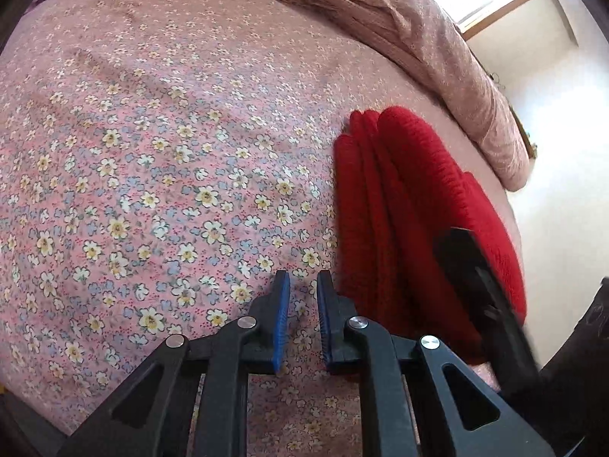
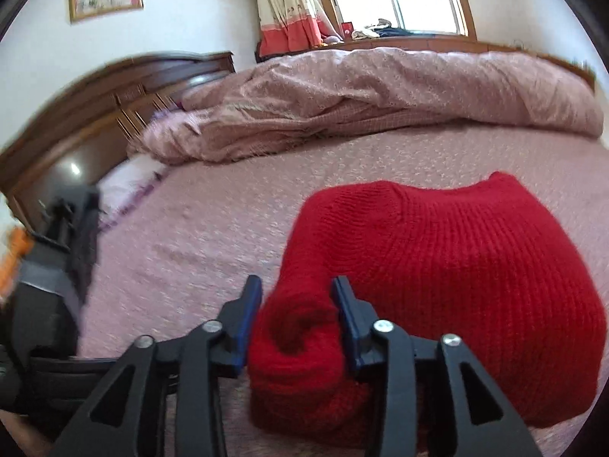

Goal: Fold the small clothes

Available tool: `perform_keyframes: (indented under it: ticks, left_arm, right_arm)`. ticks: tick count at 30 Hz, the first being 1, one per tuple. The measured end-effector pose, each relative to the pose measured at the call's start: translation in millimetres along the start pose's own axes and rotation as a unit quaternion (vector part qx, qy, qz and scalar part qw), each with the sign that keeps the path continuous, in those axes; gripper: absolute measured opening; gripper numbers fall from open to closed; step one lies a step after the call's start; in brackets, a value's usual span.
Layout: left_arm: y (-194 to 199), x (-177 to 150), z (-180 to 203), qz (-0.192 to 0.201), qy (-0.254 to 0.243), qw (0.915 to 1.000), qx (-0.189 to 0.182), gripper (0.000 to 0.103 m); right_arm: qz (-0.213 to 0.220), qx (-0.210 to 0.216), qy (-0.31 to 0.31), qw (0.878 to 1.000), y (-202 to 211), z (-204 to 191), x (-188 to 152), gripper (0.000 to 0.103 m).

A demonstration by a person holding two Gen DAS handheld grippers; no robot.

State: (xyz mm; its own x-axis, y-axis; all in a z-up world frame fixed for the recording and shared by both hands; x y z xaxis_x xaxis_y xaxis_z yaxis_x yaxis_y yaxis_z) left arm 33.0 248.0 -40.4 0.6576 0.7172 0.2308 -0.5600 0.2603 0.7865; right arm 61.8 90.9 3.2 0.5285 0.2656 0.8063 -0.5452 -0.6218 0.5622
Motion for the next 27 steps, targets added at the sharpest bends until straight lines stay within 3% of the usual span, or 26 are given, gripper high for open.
perform_keyframes:
  ticks: [3,6,7,10,11,13,16,19,24,26,27]
  left_arm:
    - [21.5,-1.6,-5.1,0.04,-0.008,0.999,0.015,0.008]
    - [49.7,-10.7,-7.4,0.068,-0.019,0.9972,-0.025,0.021]
    - [54.4,-13.5,-8.9,0.068,-0.018,0.9966,-0.042,0.028]
    - [59.6,-21.7,-15.3,0.046,-0.006,0.9935,-0.104,0.036]
    - [59.8,-23.8,-17.3,0.032,0.004,0.99,-0.137,0.038]
    - [60.8,-27.3,-14.9,0.009,0.022,0.9822,-0.187,0.052]
    - [57.0,-31.1,-7.4,-0.018,0.034,0.9697,-0.241,0.064]
    - [47.1,-35.3,3.8,-0.037,0.042,0.9684,-0.243,0.064]
    - [30.9,-33.4,25.8,-0.038,0.011,0.9778,-0.206,0.063]
    - [29.1,-26.3,42.6,-0.023,-0.009,0.9797,-0.199,0.054]
    - [29.1,-24.0,46.8,-0.015,-0.015,0.9808,-0.194,0.031]
  right_arm:
    - [0.057,0.064,-0.037,0.996,24.8,5.0,4.8,0.072]
    - [0.129,0.05,-0.042,0.989,68.0,10.6,5.8,0.093]
    - [0.138,0.043,-0.04,0.989,76.5,13.4,5.5,0.095]
    - [0.136,0.013,-0.028,0.99,101.9,35.9,-2.9,0.095]
    - [0.13,0.0,-0.028,0.991,108.1,46.5,-8.4,0.095]
    - [0.111,-0.032,-0.033,0.993,119.4,71.7,-25.0,0.095]
    - [0.085,-0.08,-0.058,0.991,132.9,112.9,-59.7,0.095]
    - [0.06,-0.106,-0.087,0.989,135.9,140.2,-82.8,0.095]
    - [0.037,-0.123,-0.078,0.989,128.5,151.2,-96.5,0.095]
    - [0.025,-0.13,-0.051,0.99,120.7,143.3,-95.3,0.095]
    - [0.022,-0.141,-0.037,0.989,118.6,137.0,-95.4,0.095]
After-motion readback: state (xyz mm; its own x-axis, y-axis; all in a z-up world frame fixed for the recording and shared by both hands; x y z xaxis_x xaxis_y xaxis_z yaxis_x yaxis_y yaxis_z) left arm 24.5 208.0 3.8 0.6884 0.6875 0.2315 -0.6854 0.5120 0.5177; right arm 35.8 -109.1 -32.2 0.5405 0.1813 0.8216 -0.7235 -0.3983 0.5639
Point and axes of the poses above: each gripper's, at about its wrist camera, not at the fingertips, and y roughly against the way its jaws point, z to its right, x to its top, the point moved 1 cm from there along -y, roughly the way its jaws point, and after that the axes turned 8 degrees about y, right-handed, at the moved point
